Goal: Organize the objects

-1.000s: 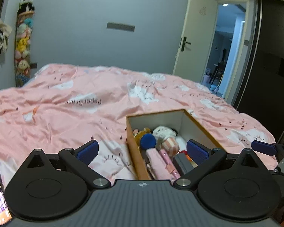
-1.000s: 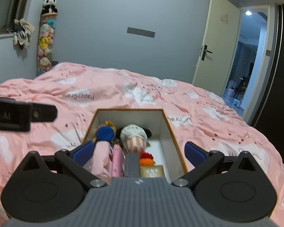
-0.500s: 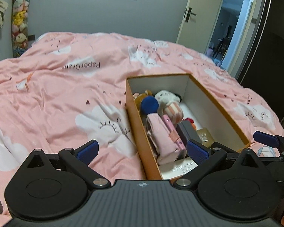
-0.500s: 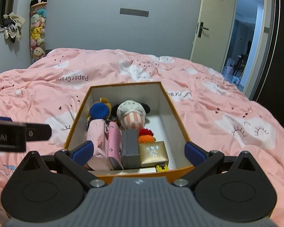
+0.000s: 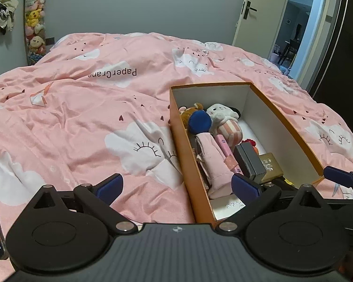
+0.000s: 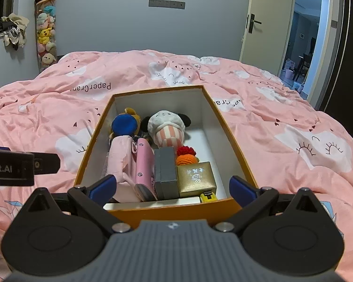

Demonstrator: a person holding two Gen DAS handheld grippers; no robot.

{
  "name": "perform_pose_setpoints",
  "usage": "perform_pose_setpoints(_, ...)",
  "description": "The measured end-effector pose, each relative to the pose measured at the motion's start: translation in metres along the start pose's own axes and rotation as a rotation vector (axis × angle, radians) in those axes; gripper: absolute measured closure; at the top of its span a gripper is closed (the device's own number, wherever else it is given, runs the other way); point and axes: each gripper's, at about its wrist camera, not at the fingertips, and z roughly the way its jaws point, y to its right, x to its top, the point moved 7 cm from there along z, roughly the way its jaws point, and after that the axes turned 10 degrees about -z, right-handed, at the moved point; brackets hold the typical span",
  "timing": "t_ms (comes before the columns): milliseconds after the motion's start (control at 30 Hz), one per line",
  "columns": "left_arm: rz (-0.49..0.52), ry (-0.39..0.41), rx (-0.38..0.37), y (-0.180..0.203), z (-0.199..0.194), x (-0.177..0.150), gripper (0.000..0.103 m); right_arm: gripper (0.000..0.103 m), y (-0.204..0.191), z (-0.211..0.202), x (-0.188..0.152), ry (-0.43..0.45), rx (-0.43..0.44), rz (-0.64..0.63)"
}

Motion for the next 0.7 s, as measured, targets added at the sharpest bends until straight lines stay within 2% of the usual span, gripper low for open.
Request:
perform_pose_setpoints(167,0.007,0.006,-0.003,0.0015,-0.0014,0.0005,0.0,0.001,-0.0006,0.0,0.0,0.001,0.001,-0.003)
perform_pose_setpoints(700,0.019,-0.044,-0.014,0.0044,0.0056,-0.0076,0.0,0.001,-0.0001,0.0054,-0.0058,-0.03,0.007,0.013)
